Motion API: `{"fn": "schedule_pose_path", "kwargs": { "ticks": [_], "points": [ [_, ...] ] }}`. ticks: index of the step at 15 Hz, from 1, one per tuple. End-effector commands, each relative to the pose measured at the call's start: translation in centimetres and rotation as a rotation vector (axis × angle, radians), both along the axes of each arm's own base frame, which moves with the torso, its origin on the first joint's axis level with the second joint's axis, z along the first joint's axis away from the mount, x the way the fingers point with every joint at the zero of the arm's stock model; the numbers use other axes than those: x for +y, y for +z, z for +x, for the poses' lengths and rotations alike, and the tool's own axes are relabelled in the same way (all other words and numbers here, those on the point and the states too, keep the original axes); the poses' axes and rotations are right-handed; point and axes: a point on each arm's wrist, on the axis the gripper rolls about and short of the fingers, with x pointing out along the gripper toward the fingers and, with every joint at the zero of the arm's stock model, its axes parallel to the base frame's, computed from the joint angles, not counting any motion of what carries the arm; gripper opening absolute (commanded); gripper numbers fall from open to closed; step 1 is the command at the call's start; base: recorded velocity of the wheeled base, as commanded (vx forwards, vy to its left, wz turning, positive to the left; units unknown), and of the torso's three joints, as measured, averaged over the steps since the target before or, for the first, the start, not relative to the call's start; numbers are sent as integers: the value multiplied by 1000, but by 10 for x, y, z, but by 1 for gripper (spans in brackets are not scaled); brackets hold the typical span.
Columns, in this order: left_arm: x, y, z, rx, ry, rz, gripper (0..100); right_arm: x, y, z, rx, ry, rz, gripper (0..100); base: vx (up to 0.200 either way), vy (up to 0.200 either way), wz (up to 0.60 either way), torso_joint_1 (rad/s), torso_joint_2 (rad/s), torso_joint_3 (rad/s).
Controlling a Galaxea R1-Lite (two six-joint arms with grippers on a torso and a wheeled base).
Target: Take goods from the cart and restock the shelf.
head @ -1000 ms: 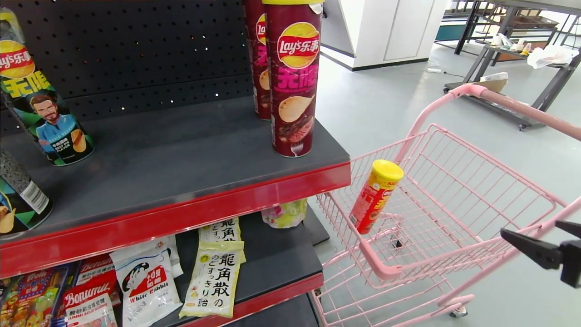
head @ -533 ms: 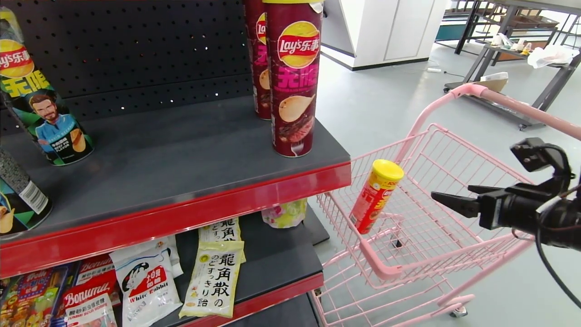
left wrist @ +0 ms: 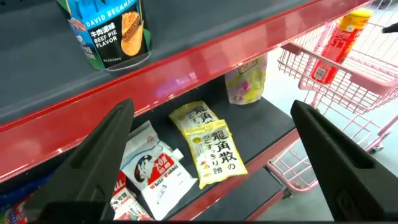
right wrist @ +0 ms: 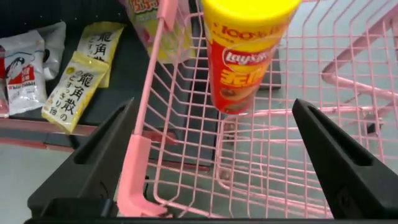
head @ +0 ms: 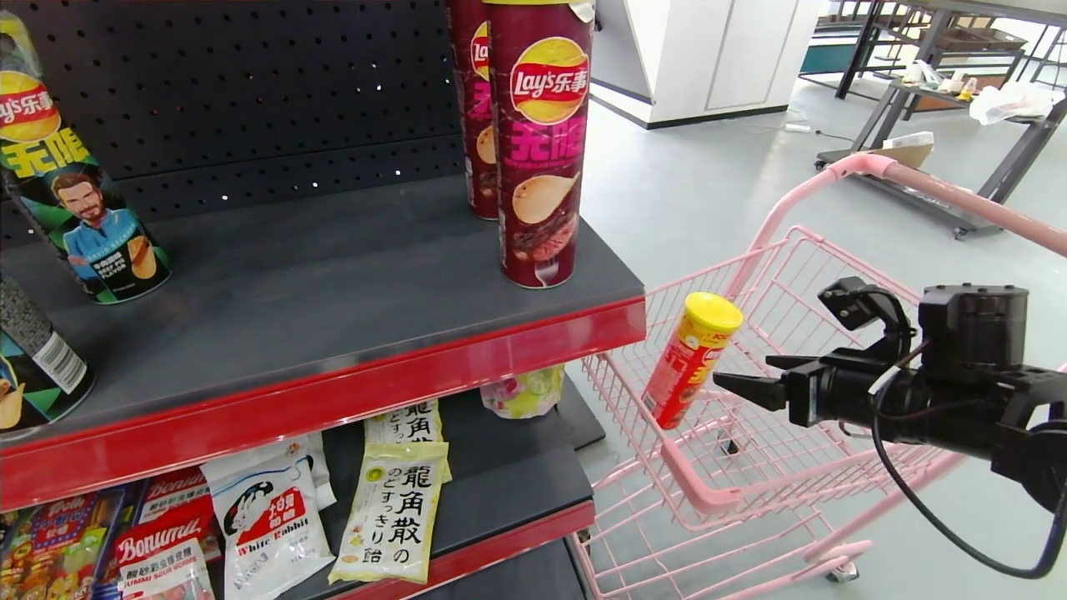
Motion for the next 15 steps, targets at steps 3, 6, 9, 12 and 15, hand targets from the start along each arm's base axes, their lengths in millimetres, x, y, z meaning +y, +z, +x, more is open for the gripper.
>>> {"fn": "schedule_pose_path", "kwargs": {
  "ticks": [3,6,9,12,15],
  "points": [
    [2,-9,-10,-8,-13,-2,100,13,-10,20,5,33,0,100,0,0,0,0,0,0],
    [2,-9,-9,-2,-14,0,100,16,-19,39,-6,32,2,100,0,0,0,0,0,0],
    [2,-10,-9,10,-14,2,100,15,-31,57,-26,17,3,100,0,0,0,0,0,0],
    [2,-10,-8,13,-14,3,100,18,-39,71,-39,21,7,100,0,0,0,0,0,0],
    [2,-11,-8,17,-14,6,100,22,-49,83,-30,41,13,100,0,0,0,0,0,0]
  ]
}}
